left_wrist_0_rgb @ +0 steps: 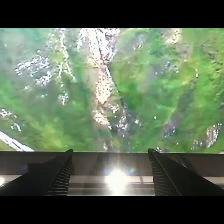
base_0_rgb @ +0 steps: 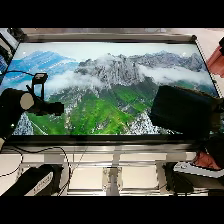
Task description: Fold the clothes and pants, and hang the long-sleeved shirts on hangers.
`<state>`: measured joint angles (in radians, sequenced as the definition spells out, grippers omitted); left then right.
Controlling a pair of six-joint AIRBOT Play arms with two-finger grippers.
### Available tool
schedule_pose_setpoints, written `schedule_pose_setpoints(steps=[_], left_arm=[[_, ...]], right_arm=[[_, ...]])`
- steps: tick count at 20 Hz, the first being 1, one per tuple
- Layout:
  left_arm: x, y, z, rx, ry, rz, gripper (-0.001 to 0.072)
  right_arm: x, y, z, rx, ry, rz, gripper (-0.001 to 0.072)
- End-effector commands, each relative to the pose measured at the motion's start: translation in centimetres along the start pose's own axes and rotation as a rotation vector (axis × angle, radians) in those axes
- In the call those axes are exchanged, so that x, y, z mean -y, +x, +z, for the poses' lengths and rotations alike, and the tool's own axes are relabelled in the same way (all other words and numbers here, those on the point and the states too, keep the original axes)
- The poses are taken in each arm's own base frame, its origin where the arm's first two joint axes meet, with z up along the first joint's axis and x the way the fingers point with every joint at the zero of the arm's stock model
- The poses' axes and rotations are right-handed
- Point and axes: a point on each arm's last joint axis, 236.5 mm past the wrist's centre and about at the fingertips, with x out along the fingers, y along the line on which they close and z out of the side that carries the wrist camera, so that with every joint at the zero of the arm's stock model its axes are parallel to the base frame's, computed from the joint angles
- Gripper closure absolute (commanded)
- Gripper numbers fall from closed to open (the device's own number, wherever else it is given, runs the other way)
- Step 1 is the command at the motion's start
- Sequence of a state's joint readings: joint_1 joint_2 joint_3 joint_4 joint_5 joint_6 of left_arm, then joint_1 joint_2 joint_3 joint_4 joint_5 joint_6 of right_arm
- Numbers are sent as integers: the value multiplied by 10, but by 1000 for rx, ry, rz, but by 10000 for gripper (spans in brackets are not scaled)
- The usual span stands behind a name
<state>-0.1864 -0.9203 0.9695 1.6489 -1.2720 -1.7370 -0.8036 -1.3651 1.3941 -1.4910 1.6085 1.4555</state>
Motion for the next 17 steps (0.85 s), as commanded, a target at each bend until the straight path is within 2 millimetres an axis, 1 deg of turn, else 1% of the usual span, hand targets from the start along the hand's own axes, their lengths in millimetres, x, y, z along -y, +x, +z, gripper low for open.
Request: schedule_pose_setpoints(steps=[1, 2, 3, 5, 6, 7, 8, 9, 10, 11, 12, 13, 15, 17], left_arm=[[-1, 0, 0, 0, 0, 1, 181], [-1, 0, 0, 0, -1, 1, 181], [-1, 0, 0, 0, -1, 1, 181], [-1, 0, 0, 0, 0, 1, 181], [-1, 0, 0, 0, 0, 1, 181], [-1, 0, 0, 0, -1, 1, 181], [-1, 0, 0, 0, -1, 1, 181], [-1, 0, 0, 0, 0, 1, 181], [-1, 0, 0, 0, -1, 1, 181], [-1, 0, 0, 0, -1, 1, 182], [-1, 0, 0, 0, 0, 1, 181], [-1, 0, 0, 0, 0, 1, 181], [-1, 0, 0, 0, -1, 1, 181], [-1, 0, 0, 0, -1, 1, 181]], right_arm=[[6, -4, -3, 19, 69, 38, 160], [-8, -9, -2, 39, 62, 95, 160], [-28, -18, -1, 66, 43, 159, 162], [-75, -38, -4, 118, -70, 253, 180], [-100, -47, -11, 137, -155, 271, 321], [-122, -52, -18, 148, -252, 274, 563], [-148, -55, -29, 149, -348, 278, 676], [-172, -56, -41, 141, -428, 286, 683], [-197, -52, -57, 117, -514, 294, 683], [-219, -45, -72, 92, -589, 301, 683], [-242, -34, -90, 68, -666, 309, 683], [-260, -22, -108, 45, -732, 314, 683], [-289, 9, -149, -11, -859, 313, 683], [-298, 36, -185, -66, -957, 285, 683]])
